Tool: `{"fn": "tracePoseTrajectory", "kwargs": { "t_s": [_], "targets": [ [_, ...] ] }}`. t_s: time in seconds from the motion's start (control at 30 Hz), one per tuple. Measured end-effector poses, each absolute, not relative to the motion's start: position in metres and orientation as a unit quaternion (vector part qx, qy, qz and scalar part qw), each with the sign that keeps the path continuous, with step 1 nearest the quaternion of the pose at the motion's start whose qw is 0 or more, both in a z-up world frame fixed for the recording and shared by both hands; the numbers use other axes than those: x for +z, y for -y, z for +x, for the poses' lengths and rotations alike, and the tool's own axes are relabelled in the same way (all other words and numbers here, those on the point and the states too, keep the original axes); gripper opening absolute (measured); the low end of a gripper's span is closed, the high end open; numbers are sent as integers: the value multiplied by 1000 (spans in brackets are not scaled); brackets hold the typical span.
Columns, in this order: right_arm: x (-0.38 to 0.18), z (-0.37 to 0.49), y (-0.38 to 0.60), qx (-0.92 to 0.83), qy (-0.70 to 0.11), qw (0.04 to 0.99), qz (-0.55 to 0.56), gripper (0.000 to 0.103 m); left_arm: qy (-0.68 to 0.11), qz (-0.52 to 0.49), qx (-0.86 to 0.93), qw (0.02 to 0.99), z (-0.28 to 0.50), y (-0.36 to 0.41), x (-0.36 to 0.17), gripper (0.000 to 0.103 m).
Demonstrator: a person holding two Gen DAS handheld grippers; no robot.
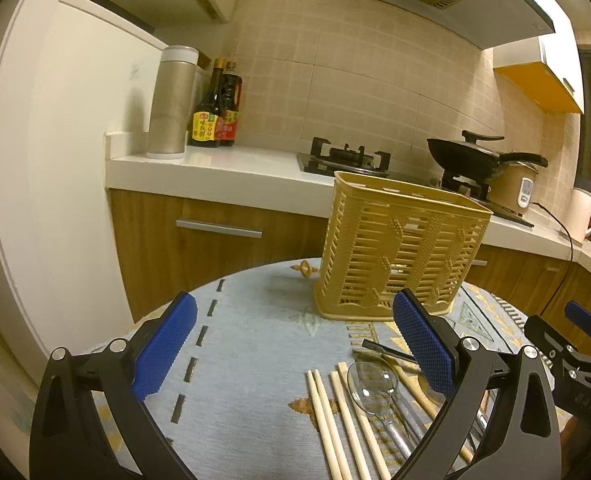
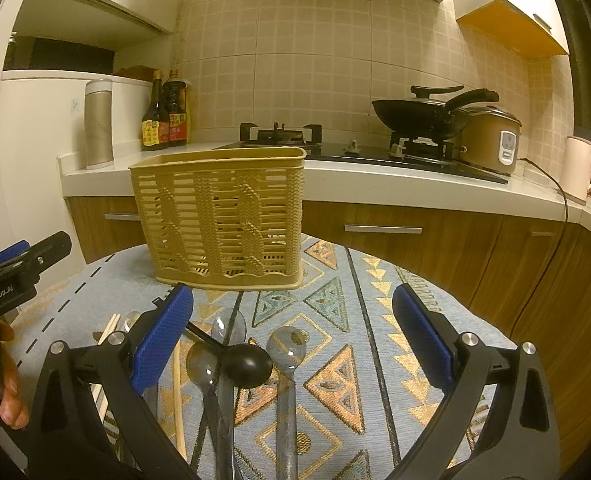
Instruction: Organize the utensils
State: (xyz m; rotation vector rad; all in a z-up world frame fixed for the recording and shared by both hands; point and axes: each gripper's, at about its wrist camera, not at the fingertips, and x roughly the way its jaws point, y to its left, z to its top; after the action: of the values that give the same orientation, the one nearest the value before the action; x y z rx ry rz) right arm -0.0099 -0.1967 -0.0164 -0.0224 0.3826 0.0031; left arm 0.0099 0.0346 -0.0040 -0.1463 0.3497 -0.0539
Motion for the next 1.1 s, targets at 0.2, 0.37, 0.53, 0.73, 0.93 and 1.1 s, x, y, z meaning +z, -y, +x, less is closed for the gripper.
{"fn": "tracePoseTrajectory", "kwargs": {
  "t_s": [0.2,0.37,0.53,0.73,0.93,1.1],
  "targets": [
    [-16,-10,198,2,-193,981,-8,95,-173,-73,-24,982,9,-34,-4,95],
    [-15,-10,197,-2,-190,982,-14,95,-174,-74,-25,982,9,-34,-4,95],
    [-15,-10,198,-2,-192,981,-13,95,-168,-72,-23,983,7,-32,-4,95],
    [-15,-10,198,-2,-192,981,-13,95,-168,-71,-22,983,5,-32,-4,95],
    [-15,-7,196,-8,-197,980,-22,95,-168,-72,-22,983,6,-33,-4,95],
    [-19,3,197,-16,-229,973,-28,95,-185,-68,-6,980,15,-38,-1,95]
  ]
}}
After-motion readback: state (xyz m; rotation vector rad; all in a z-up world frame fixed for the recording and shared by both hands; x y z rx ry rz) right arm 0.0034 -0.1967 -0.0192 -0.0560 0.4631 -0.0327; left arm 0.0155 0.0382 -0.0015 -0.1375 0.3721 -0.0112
